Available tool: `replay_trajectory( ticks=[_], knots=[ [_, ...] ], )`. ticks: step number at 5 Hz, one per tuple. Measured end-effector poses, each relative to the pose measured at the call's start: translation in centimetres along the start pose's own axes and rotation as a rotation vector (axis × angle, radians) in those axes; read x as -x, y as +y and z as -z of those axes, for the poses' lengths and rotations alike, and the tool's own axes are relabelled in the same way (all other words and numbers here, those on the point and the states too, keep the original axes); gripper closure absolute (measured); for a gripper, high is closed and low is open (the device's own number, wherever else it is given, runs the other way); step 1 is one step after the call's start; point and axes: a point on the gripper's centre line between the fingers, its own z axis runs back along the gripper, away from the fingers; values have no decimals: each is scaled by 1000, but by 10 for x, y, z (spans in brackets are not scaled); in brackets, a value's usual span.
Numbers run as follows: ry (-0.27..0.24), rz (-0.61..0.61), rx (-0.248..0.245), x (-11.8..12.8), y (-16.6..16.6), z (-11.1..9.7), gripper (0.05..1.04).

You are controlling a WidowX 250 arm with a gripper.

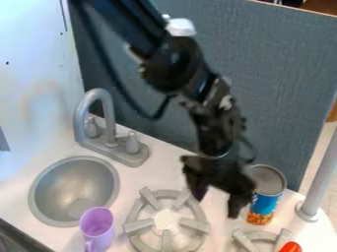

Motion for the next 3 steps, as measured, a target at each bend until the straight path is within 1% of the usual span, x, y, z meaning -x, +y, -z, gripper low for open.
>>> replay_trajectory(
  ticks=[1, 2, 3],
  knots=[
    [43, 28, -35, -31, -4, 12, 85],
    [56, 102, -55, -62, -18, 19, 85],
    [34, 139, -76, -70, -25, 16, 85]
  ],
)
